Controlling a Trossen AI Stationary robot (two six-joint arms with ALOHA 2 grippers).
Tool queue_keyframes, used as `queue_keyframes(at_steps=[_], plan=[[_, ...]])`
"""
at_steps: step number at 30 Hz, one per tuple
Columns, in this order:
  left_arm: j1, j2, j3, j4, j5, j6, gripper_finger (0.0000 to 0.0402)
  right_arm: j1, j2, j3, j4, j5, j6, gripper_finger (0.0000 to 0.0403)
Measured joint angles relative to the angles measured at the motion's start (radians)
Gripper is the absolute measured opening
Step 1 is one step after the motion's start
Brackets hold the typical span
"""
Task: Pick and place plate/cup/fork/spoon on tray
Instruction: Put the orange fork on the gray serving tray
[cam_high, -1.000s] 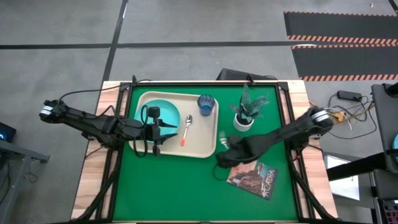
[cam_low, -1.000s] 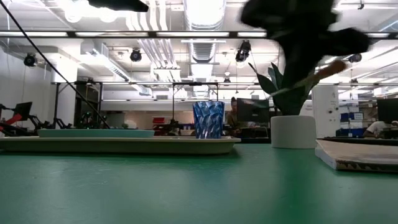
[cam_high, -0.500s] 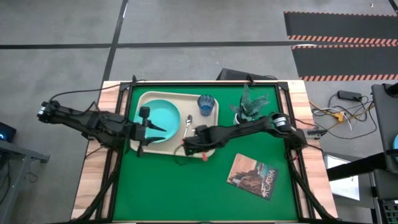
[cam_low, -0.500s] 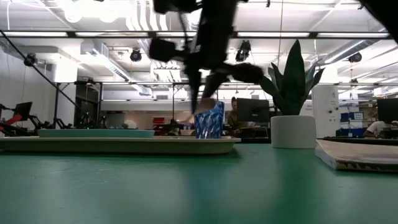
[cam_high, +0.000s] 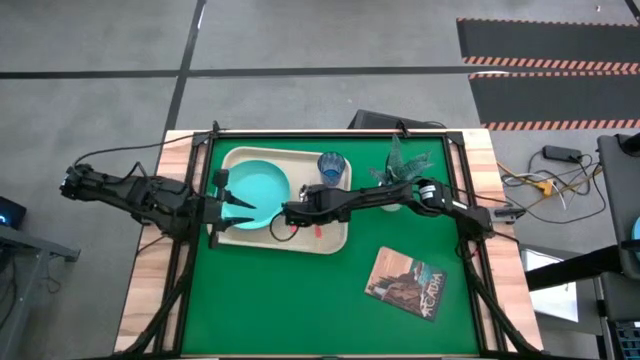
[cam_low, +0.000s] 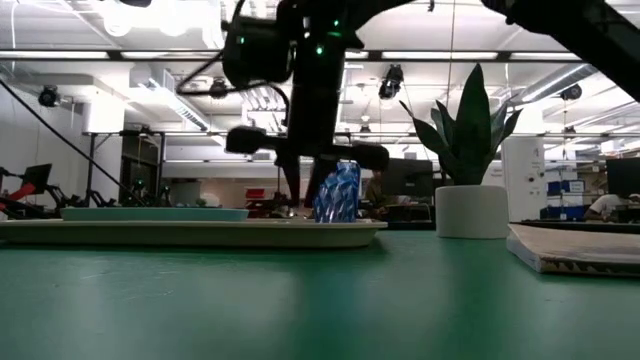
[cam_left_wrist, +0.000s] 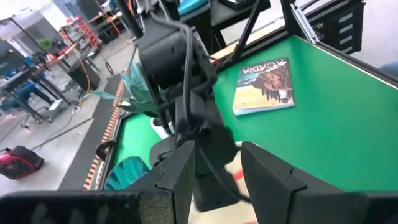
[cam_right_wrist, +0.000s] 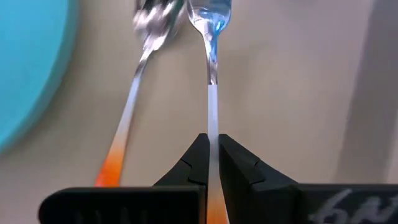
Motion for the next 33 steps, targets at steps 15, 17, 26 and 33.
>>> queue_keyframes(at_steps=[15, 17, 26, 33], plan=[[0.000, -0.064, -0.002, 0.029, -0.002, 0.032, 0.0117, -0.021, 0.003, -0.023, 0.025, 0.073, 0.100, 0.0012], [0.000, -0.064, -0.002, 0.029, -0.005, 0.045, 0.0117, -0.021, 0.003, -0.042, 0.073, 0.069, 0.101, 0.0012], [0.000, -0.051, -0.005, 0.032, -0.004, 0.075, 0.0117, -0.021, 0.003, -0.109, 0.121, 0.063, 0.152, 0.0012], [0.000, -0.051, -0.006, 0.036, -0.004, 0.075, 0.0117, -0.021, 0.003, -0.129, 0.133, 0.066, 0.141, 0.0028]])
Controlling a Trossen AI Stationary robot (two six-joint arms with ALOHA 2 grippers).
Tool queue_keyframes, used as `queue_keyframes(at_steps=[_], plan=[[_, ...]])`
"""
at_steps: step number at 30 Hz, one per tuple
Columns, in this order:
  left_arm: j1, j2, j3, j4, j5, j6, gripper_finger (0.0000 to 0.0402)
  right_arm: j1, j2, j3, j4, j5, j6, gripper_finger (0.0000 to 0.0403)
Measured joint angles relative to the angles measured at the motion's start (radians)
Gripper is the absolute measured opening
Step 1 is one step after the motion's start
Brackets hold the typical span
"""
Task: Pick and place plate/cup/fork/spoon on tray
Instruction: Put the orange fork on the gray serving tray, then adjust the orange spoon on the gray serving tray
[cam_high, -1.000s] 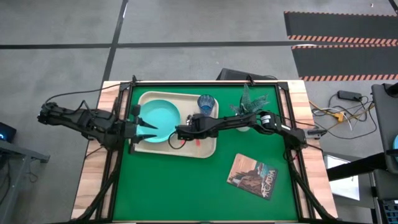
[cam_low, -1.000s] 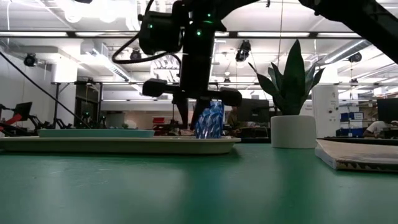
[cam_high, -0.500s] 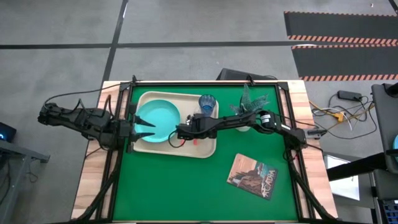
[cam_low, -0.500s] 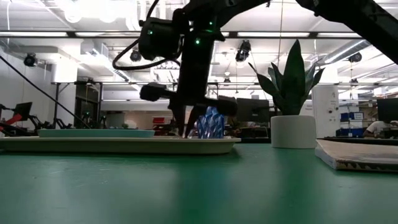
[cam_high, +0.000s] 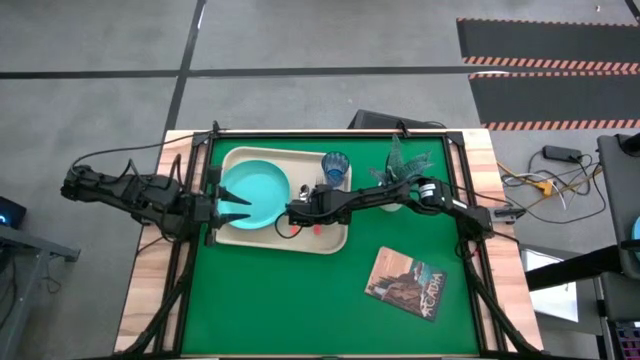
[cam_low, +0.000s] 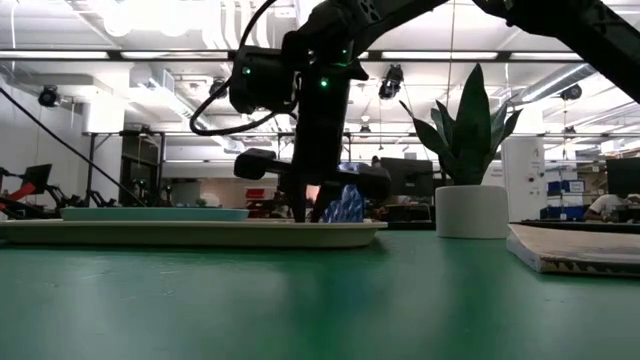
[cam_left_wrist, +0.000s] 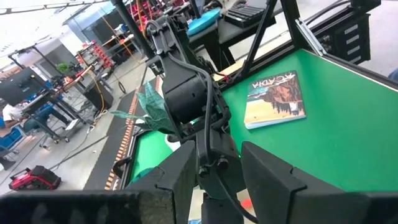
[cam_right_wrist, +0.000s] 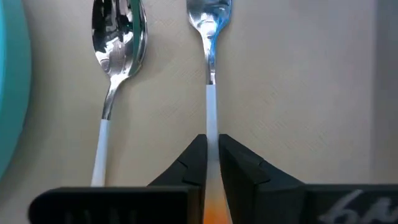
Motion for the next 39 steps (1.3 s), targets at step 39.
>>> queue_keyframes(at_steps=[39], plan=[[0.000, 0.080, -0.035, 0.098, 0.006, -0.187, 0.0117, 0.241, -0.348, -0.080, 0.083, 0.136, -1.279, 0.0059]])
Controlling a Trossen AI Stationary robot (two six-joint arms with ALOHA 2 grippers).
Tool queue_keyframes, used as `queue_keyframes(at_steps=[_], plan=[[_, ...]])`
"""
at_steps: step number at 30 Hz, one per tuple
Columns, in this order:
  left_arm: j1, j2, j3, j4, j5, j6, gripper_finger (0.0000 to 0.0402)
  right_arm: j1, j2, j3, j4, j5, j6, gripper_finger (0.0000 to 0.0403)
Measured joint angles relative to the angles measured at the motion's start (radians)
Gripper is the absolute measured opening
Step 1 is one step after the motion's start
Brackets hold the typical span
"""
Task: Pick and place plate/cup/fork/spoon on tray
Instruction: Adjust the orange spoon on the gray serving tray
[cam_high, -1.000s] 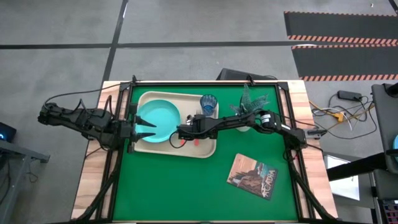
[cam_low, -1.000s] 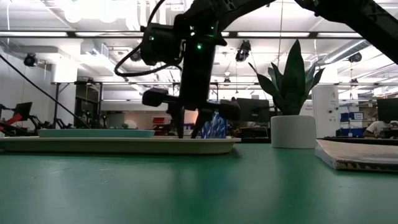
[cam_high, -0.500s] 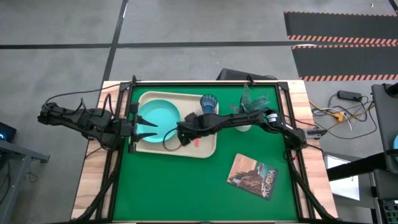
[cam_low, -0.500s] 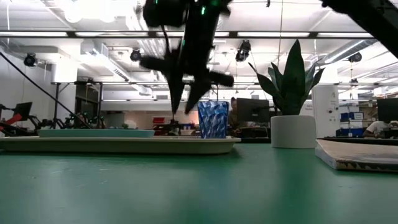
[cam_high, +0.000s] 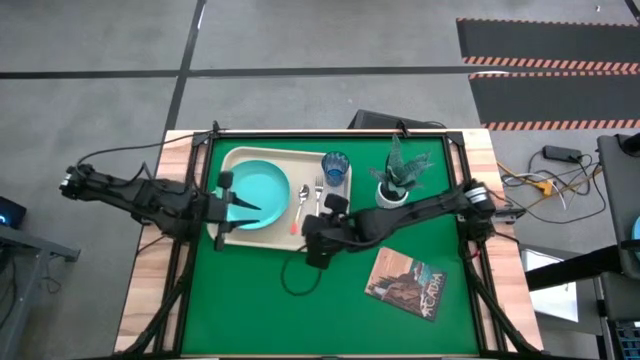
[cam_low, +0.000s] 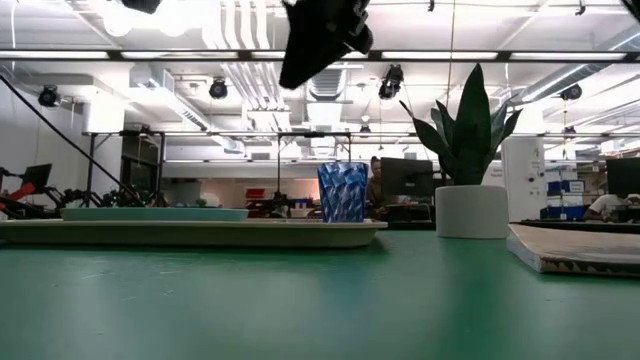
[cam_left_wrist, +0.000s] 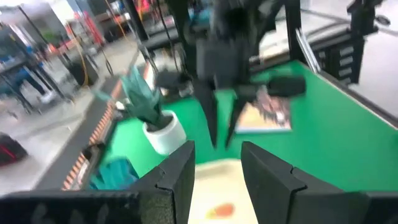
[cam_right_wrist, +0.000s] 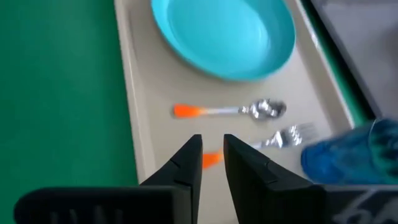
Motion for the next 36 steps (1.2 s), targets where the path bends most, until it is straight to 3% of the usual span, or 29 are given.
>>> queue_keyframes(at_steps=[9, 13, 20, 26, 29, 32, 36], plan=[[0.000, -0.064, -0.086, -0.037, 0.029, -0.068, 0.0117, 0.011, -0.279, -0.462, 0.488, -0.018, -0.250, 0.0043], [0.000, -0.105, -0.133, -0.036, 0.086, -0.079, 0.0116, 0.004, -0.396, -0.661, 0.692, -0.085, -0.313, 0.0043], [0.001, -0.160, -0.193, -0.026, 0.087, -0.121, 0.0116, 0.005, -0.571, -0.958, 0.938, -0.113, -0.385, 0.0043], [0.001, -0.186, -0.212, -0.018, 0.072, -0.159, 0.0116, 0.005, -0.695, -1.152, 1.106, -0.114, -0.379, 0.0043], [0.001, -0.164, -0.212, -0.010, 0.004, -0.200, 0.0116, 0.006, -0.743, -1.221, 1.165, -0.115, -0.383, 0.0043], [0.001, -0.110, -0.212, 0.022, -0.077, -0.223, 0.0116, 0.005, -0.785, -1.271, 1.211, -0.134, -0.389, 0.0043], [0.001, 0.016, -0.205, 0.115, -0.097, -0.233, 0.0116, 0.006, -0.827, -1.315, 1.251, -0.184, -0.431, 0.0043]])
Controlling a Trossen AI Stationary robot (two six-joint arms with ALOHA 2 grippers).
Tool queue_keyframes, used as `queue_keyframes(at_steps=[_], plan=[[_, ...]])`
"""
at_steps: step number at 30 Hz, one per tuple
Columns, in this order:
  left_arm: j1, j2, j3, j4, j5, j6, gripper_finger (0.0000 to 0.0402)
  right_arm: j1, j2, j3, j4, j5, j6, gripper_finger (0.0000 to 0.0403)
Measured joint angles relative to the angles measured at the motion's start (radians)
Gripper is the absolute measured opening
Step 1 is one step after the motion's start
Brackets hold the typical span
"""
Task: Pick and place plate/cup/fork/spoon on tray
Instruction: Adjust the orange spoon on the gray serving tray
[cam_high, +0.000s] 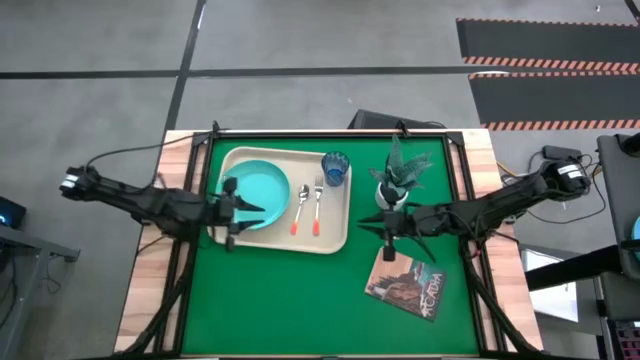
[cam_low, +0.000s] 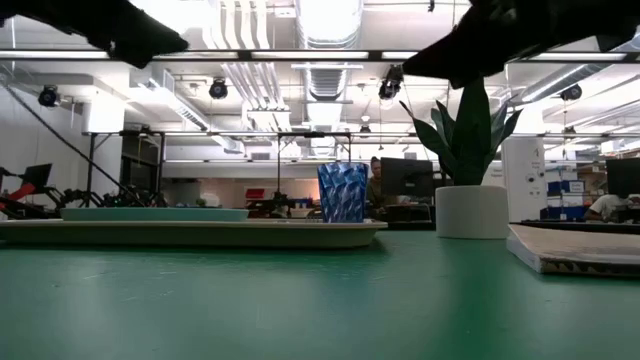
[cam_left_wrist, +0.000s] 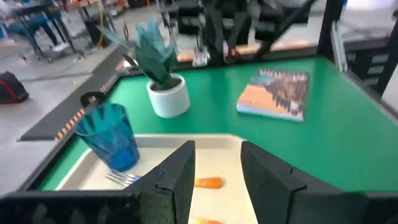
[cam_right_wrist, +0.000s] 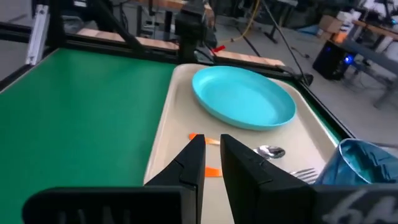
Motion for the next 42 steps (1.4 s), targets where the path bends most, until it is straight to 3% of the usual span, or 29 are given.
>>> queue_keyframes(at_steps=[9, 18, 32, 42], plan=[[0.002, 0.334, 0.095, 0.066, -0.009, -0.110, 0.0109, 0.000, -0.129, -0.025, 0.001, -0.028, -0.060, 0.0043], [0.003, 0.609, 0.201, -0.020, -0.012, -0.208, 0.0015, 0.000, -0.208, -0.027, -0.018, -0.135, -0.020, 0.0043], [0.034, 0.910, 0.309, -0.144, 0.001, -0.292, 0.0000, 0.009, -0.214, -0.027, -0.018, -0.139, -0.026, 0.0043], [0.060, 0.954, 0.337, -0.180, -0.026, -0.288, 0.0000, 0.009, -0.214, -0.028, -0.055, -0.137, -0.008, 0.0043]])
